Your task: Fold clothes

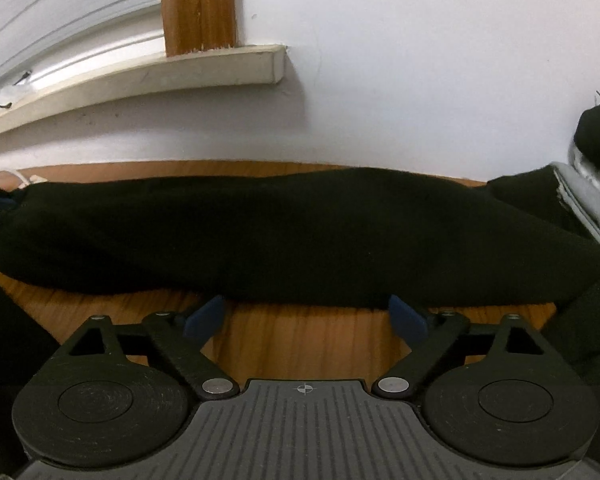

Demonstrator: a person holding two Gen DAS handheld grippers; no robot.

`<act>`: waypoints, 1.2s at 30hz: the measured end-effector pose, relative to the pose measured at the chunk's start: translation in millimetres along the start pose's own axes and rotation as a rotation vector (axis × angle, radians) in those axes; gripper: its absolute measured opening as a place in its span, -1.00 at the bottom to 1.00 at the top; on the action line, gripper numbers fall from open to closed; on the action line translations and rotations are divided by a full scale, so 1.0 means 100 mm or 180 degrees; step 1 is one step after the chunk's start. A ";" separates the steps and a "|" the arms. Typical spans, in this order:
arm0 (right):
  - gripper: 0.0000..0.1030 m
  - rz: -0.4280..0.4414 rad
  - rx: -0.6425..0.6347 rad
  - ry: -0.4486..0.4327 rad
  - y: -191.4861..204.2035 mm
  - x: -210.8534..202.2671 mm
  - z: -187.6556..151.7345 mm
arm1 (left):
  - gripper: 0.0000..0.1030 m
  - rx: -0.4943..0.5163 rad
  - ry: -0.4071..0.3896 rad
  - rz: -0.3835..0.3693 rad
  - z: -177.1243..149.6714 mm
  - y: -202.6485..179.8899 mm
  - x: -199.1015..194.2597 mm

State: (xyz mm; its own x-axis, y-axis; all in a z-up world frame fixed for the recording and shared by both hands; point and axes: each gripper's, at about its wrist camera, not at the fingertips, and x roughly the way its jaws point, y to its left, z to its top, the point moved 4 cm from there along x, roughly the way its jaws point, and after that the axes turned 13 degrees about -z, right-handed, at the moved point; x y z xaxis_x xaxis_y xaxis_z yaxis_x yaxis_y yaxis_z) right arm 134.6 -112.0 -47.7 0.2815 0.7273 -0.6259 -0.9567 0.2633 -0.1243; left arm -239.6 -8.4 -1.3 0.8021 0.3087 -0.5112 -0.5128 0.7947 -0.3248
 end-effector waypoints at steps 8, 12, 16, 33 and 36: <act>0.75 0.0056 -0.0052 -0.0017 0.02 -0.08 -0.06 | 0.33 0.0037 -0.0247 0.0263 -0.06 -0.31 -0.79; 0.75 0.0058 -0.0046 -0.0019 0.02 -0.09 -0.07 | 0.32 0.0010 -0.0449 0.0730 -0.26 -0.20 -1.61; 0.76 0.0043 -0.0045 -0.0017 0.03 -0.09 -0.07 | 0.17 -0.0306 -0.0499 0.1282 -0.73 0.08 -2.49; 0.81 0.0025 -0.0026 -0.0005 0.04 -0.12 -0.09 | -0.05 -0.0995 -0.0358 0.1669 -1.84 0.30 -3.65; 0.81 0.0026 -0.0026 -0.0004 0.04 -0.12 -0.09 | -0.50 -0.0858 -0.0335 0.1717 -1.78 0.28 -3.62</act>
